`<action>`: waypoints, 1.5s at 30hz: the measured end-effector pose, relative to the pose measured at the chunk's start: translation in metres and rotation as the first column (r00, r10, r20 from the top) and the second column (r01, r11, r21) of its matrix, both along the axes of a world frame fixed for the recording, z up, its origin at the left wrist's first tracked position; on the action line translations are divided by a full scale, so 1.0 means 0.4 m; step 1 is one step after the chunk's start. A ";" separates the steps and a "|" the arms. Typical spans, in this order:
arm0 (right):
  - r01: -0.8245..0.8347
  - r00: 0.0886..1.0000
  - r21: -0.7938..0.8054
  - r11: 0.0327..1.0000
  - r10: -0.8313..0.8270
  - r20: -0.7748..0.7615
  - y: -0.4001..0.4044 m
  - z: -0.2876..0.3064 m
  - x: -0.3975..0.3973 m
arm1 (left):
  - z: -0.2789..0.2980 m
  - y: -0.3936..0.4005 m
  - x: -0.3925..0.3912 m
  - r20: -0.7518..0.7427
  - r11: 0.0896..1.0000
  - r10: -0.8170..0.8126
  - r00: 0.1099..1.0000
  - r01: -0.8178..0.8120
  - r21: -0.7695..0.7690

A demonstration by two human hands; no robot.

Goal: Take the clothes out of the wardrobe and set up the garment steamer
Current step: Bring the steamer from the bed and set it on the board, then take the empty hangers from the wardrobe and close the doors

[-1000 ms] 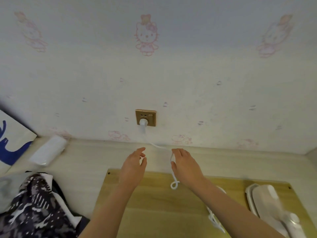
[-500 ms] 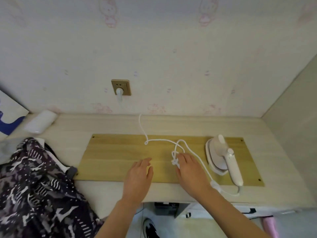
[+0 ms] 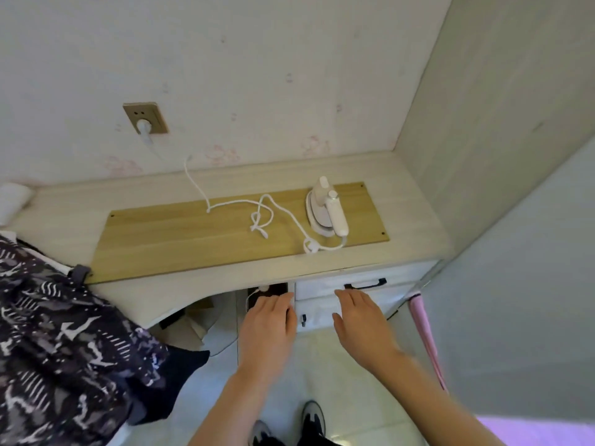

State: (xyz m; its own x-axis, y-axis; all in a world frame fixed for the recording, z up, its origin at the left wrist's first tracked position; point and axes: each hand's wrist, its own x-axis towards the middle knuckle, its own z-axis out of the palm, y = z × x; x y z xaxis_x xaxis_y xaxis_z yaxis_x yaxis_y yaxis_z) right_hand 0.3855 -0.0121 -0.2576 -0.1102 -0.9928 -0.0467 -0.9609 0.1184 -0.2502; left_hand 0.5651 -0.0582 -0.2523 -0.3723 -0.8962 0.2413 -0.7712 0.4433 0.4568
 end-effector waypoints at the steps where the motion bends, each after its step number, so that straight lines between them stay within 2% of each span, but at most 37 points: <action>1: 0.021 1.000 0.015 1.000 -0.022 0.008 0.030 0.000 -0.007 | 0.001 0.019 -0.005 0.002 1.000 -0.011 1.000 0.011 -0.013; 7: 0.183 0.979 0.078 0.980 -0.189 0.076 0.218 0.009 -0.005 | -0.018 0.135 -0.013 0.039 0.990 -0.139 0.990 0.139 -0.005; 12: 0.302 0.949 0.095 0.948 -0.309 0.063 0.395 -0.003 0.062 | -0.031 0.245 0.009 0.084 0.956 -0.292 0.953 0.294 -0.009; 17: 0.417 0.904 0.079 0.905 -0.423 0.069 0.582 0.000 0.105 | -0.041 0.390 0.035 0.086 0.910 -0.414 0.906 0.410 0.055; 25: 0.595 0.800 0.076 0.800 -0.598 0.042 0.843 0.019 0.073 | -0.028 0.584 -0.028 0.007 0.851 -0.518 0.855 0.515 0.104; 35: 0.693 0.718 0.038 0.720 -0.694 0.057 1.116 0.036 -0.127 | -0.008 0.836 -0.282 -0.064 0.803 -0.581 0.812 0.584 0.116; 41: 0.674 0.735 0.032 0.738 -0.675 0.070 1.274 0.057 -0.334 | -0.010 1.023 -0.518 -0.059 0.814 -0.569 0.820 0.572 0.105; 45: 0.627 0.779 -0.017 0.779 -0.626 0.043 1.320 0.090 -0.472 | 0.004 1.085 -0.640 -0.010 0.809 -0.584 0.812 0.583 0.073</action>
